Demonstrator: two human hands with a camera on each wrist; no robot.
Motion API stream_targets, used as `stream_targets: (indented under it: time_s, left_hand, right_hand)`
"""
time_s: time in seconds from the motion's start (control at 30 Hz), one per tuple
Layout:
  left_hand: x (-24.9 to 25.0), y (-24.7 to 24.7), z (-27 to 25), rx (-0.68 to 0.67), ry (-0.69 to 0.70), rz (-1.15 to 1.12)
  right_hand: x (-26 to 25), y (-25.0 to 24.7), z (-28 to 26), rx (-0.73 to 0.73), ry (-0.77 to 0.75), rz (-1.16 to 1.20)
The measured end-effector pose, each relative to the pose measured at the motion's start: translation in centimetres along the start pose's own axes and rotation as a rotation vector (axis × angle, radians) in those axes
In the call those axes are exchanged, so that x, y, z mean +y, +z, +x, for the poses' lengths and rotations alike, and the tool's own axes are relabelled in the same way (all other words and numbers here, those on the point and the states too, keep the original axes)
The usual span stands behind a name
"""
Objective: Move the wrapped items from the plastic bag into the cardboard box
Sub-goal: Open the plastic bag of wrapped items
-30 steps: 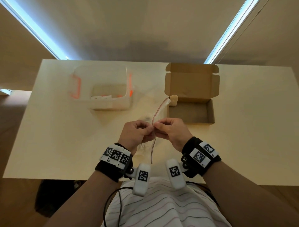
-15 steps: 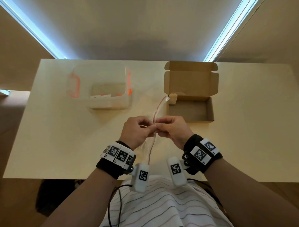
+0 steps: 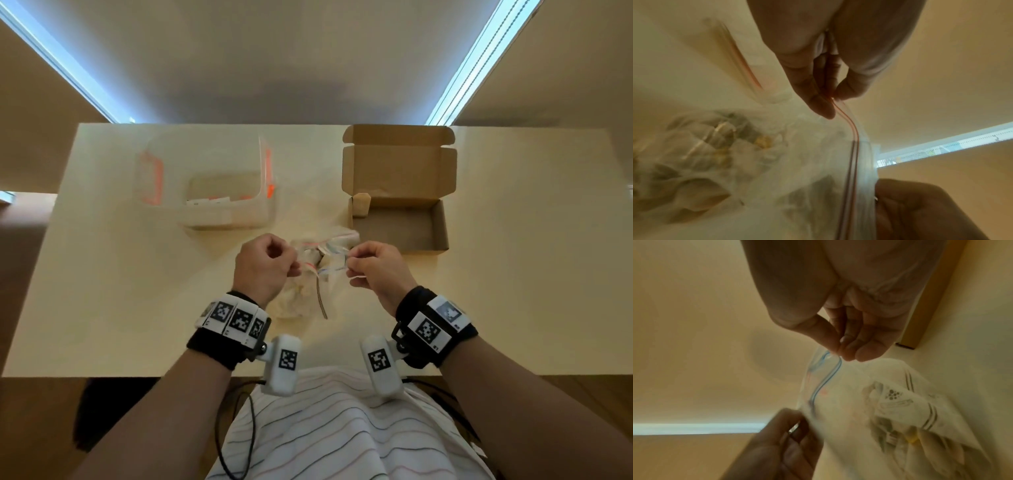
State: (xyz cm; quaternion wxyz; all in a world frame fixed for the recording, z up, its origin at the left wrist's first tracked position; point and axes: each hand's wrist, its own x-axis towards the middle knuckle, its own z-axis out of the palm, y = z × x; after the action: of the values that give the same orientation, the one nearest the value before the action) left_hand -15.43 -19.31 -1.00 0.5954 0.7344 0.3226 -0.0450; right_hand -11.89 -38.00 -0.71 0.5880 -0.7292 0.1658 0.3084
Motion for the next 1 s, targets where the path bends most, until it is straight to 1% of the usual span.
stream_targets:
  time_s: [0.07,0.1,0.17,0.27,0.33,0.4,0.53,0.6,0.7,0.73,0.77,0.83,0.87,0.9,0.93,0.97,1.0]
  left_hand:
    - [0.4,0.4,-0.4,-0.053,0.070,0.061]
    - [0.7,0.6,-0.7,-0.074,0.128,0.113]
    - [1.2,0.9,-1.2,-0.090,0.251,0.217]
    - [1.4,-0.2,-0.6,-0.016,0.435,0.395]
    - [1.5,-1.7,0.0,0.041,0.529,0.499]
    - [1.5,-3.6,0.7,0.080,0.564,0.567]
    - [1.7,-6.6,1.2,0.165,0.559,0.694]
    - [1.5,-6.4,0.7,0.164,0.551,0.707]
    - [1.3,-5.0,0.0,0.173,0.478,0.683]
    - [1.2,-4.6,0.0,0.160,0.454,0.683]
    - [1.2,-4.4,-0.1,0.120,0.452,0.684]
    - [1.5,-4.1,-0.1,-0.015,0.505,0.677]
    - [1.8,-4.0,-0.1,-0.088,0.545,0.681]
    - [2.2,-4.2,0.0,-0.162,0.595,0.693]
    - [2.6,-4.4,0.3,-0.237,0.654,0.711]
    - [3.2,-4.7,0.7,-0.303,0.714,0.723]
    - [3.5,-5.1,1.2,-0.339,0.771,0.718]
  right_hand:
    - [-0.2,0.5,-0.2,0.002,-0.027,-0.046]
    - [-0.4,1.0,-0.3,0.024,-0.071,-0.105]
    - [-0.7,1.6,-0.7,0.101,-0.213,-0.274]
    - [-1.2,0.8,-1.3,0.170,-0.383,-0.409]
    - [-1.3,-0.5,-1.5,0.199,-0.433,-0.467]
    - [-1.3,-1.9,-1.6,0.209,-0.457,-0.520]
    - [-1.2,-3.8,-2.6,0.204,-0.529,-0.626]
    - [-1.2,-3.7,-3.2,0.165,-0.557,-0.673]
    - [-1.5,-2.9,-3.5,0.037,-0.510,-0.836]
    - [-1.8,-2.5,-3.4,0.027,-0.510,-0.880]
    - [-2.2,-2.1,-3.3,0.055,-0.556,-0.911]
    - [-3.5,-1.0,-2.8,0.101,-0.768,-0.964]
    - [-4.3,-0.3,-2.4,0.070,-0.885,-0.992]
    - [-5.0,0.4,-1.9,0.013,-0.964,-1.039]
    - [-5.6,1.1,-1.3,-0.054,-0.979,-1.100]
    - [-6.1,1.7,-0.6,-0.111,-0.939,-1.170]
    - [-6.4,2.1,0.1,-0.156,-0.857,-1.238]
